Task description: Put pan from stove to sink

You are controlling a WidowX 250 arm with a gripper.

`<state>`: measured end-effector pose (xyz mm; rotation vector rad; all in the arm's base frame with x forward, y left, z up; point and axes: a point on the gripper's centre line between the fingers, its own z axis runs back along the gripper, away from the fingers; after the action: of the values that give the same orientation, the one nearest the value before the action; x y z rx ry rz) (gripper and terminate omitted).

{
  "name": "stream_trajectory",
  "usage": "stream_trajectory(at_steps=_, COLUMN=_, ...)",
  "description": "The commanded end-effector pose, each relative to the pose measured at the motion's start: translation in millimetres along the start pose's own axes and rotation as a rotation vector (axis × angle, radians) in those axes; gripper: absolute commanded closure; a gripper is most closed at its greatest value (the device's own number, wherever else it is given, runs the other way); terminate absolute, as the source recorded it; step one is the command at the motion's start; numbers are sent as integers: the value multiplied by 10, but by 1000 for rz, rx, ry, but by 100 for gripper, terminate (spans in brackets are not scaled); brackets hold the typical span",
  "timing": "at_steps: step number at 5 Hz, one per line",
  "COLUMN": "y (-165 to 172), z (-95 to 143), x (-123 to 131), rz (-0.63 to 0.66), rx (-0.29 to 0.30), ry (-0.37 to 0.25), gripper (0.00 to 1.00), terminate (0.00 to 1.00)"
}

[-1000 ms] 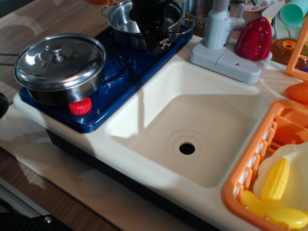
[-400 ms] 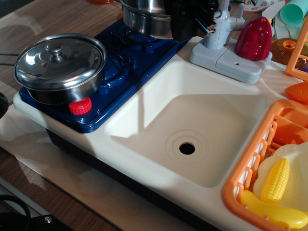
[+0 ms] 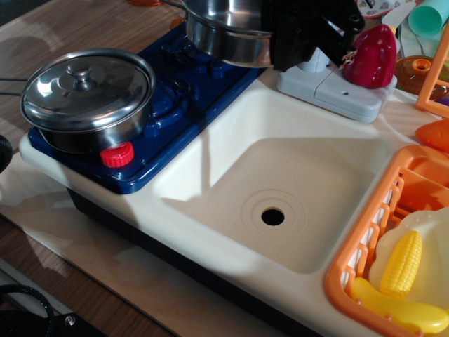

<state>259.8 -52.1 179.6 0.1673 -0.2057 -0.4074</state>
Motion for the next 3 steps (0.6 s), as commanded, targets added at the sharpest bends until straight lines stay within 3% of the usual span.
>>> stream_trajectory(at_steps=1, y=-186, z=180, x=-30, rz=57, rx=15, ry=-35, gripper=0, terminate=0)
stream_trajectory(at_steps=3, y=-283, z=202, x=-22, rz=46, rx=-4, ry=-64, gripper=0, terminate=0)
